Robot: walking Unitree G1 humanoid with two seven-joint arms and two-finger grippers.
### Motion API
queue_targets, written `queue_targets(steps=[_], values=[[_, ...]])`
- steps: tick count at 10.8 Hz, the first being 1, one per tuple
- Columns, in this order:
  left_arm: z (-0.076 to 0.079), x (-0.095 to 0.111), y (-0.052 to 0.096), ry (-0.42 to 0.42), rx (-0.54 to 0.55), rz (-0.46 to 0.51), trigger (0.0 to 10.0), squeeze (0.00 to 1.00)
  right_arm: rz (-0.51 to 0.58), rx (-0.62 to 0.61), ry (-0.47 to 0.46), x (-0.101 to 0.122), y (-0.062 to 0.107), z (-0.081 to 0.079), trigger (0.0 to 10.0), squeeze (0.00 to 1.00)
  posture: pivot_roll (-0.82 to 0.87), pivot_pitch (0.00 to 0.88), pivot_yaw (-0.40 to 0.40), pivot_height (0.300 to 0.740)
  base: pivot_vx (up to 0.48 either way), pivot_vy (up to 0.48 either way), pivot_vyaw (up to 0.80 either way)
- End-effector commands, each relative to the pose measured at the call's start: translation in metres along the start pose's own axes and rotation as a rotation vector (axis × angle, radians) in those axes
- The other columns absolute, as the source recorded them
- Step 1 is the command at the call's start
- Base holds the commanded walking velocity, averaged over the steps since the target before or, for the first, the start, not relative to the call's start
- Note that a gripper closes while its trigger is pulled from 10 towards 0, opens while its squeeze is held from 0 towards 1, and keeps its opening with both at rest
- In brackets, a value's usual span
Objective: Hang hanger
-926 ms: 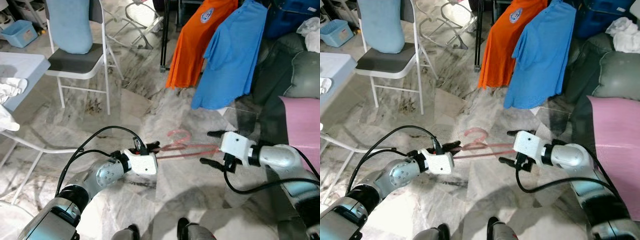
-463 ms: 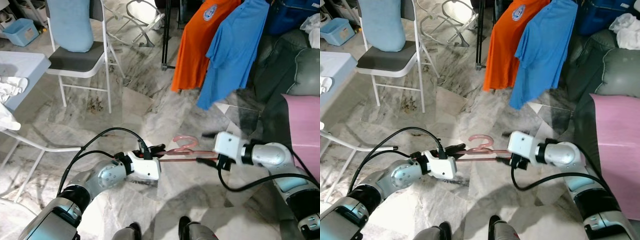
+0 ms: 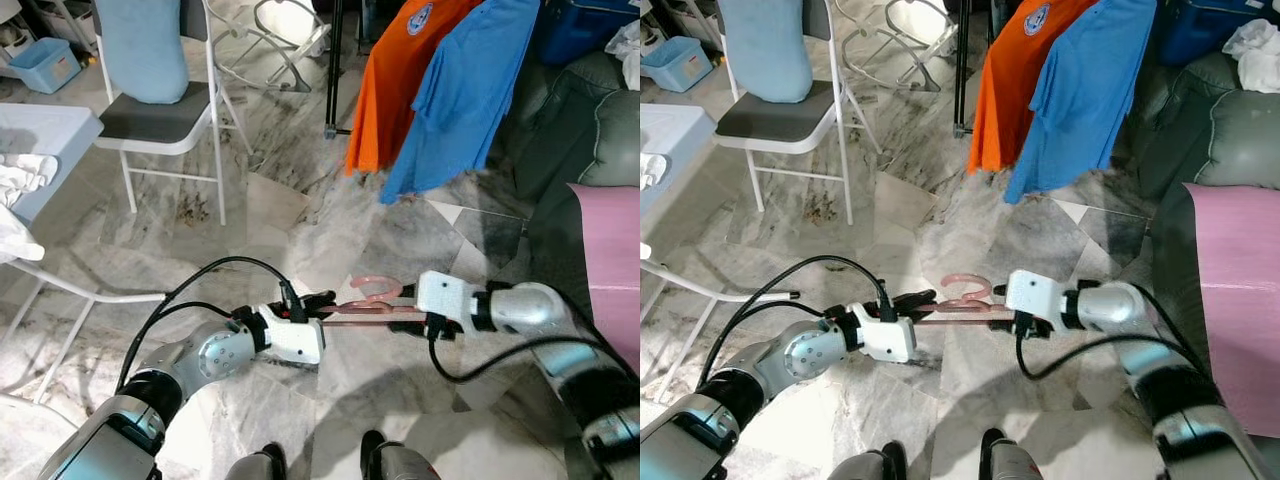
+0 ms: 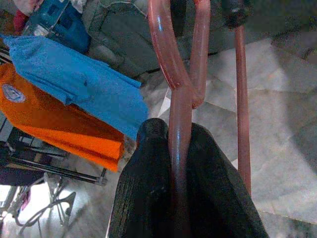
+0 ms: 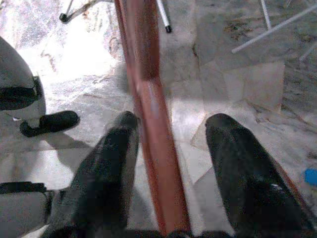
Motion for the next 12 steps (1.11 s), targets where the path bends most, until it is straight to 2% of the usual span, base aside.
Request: queue_targets(steps=[1,6,11,12], values=[[-0.0006,0.0011,0.0009,-0.021,-0.009,0.017,10.0,0.00,-0.015,0.037,0.014,-0.0006,-0.0031,-0.0029,0.0,0.00,-0.08,0.223,0.084,0.740,0.000,0.000,0.00],[0.0031,-0.0020,0.0038,-0.023,-0.019,-0.001,10.0,0.00,-0.069,0.087,0.005,-0.0091,-0.0025,-0.0027,0.0,0.00,-0.08,0.218,0.083,0.740,0.000,0.000,0.00],[0.0051,-0.0005,0.0028,-0.010,-0.018,0.004,10.0,0.00,-0.039,0.052,-0.003,-0.0094,-0.0045,-0.0020,0.0,0.00,-0.08,0.216,0.082,0.740,0.000,0.000,0.00],[0.0054,-0.0004,0.0026,0.000,-0.014,0.002,10.0,0.09,-0.032,0.046,-0.006,-0.0092,-0.0047,-0.0020,0.0,0.00,-0.08,0.216,0.082,0.740,0.000,0.000,0.00]])
Point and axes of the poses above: a point about 5 cm out from each wrist's last joint towards the gripper, its own y axis pointing back from the gripper into the wrist, its own x axis along the axis of the wrist's last joint, z = x × y, the point moved 1 cm from there along -y, pointing out of the wrist towards the gripper, and after that the axes turned 12 degrees about -y, right-handed, at the moved point
